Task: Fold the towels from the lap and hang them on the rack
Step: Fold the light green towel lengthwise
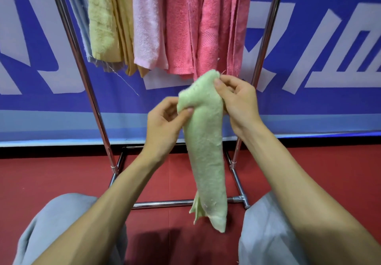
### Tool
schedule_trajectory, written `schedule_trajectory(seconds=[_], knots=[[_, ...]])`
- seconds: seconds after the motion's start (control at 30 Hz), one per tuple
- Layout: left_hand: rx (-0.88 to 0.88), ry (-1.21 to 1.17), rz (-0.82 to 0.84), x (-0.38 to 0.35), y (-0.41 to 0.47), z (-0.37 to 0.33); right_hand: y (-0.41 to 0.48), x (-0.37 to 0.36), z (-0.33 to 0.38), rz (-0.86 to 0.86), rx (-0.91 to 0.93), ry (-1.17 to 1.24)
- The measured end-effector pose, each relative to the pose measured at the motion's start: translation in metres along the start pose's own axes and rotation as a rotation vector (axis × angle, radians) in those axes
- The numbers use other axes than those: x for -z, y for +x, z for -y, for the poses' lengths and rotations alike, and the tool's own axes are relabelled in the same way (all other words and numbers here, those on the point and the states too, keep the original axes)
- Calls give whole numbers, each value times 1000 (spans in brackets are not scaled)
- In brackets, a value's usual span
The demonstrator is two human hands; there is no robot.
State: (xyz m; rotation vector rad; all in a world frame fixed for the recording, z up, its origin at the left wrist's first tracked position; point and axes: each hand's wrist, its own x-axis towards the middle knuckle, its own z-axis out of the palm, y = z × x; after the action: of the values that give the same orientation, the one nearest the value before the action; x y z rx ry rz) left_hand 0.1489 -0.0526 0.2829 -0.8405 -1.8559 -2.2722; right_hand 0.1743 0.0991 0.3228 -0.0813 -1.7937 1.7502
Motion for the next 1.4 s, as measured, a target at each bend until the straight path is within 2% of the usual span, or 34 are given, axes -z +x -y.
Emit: schedule_trajectory(seconds=[0.1, 0.17, 0.37, 0.47, 0.6, 0.73, 0.87, 1.1, 1.2, 1.3, 1.4], knots=[[-28, 38, -79, -2, 5, 1, 2, -6, -2, -45, 64, -62], [-34, 68, -65, -1, 6, 6, 4, -9, -8, -97, 83, -49], [22, 129, -34, 7, 7, 17, -1, -9, -34, -143, -33, -4], [47, 84, 44, 6, 5, 16, 3, -9, -28, -162, -17, 81], [233, 181, 183, 7, -2, 24, 0, -11, -33, -147, -92, 102], [137, 215, 58, 9, -2, 16, -1, -6, -39, -124, -199, 121], [85, 195, 11, 9, -4, 8, -4, -4, -40, 26, -278, 116], [132, 181, -57, 11, 0, 8, -11, -5, -54, 278, -519, 124], [293, 158, -129, 13, 3, 13, -16, -5, -56, 375, -579, 97], [479, 24, -175, 17, 5, 18, -19, -2, -58, 385, -593, 15], [565, -37, -175, 22, 6, 16, -21, 2, -57, 413, -588, -23]])
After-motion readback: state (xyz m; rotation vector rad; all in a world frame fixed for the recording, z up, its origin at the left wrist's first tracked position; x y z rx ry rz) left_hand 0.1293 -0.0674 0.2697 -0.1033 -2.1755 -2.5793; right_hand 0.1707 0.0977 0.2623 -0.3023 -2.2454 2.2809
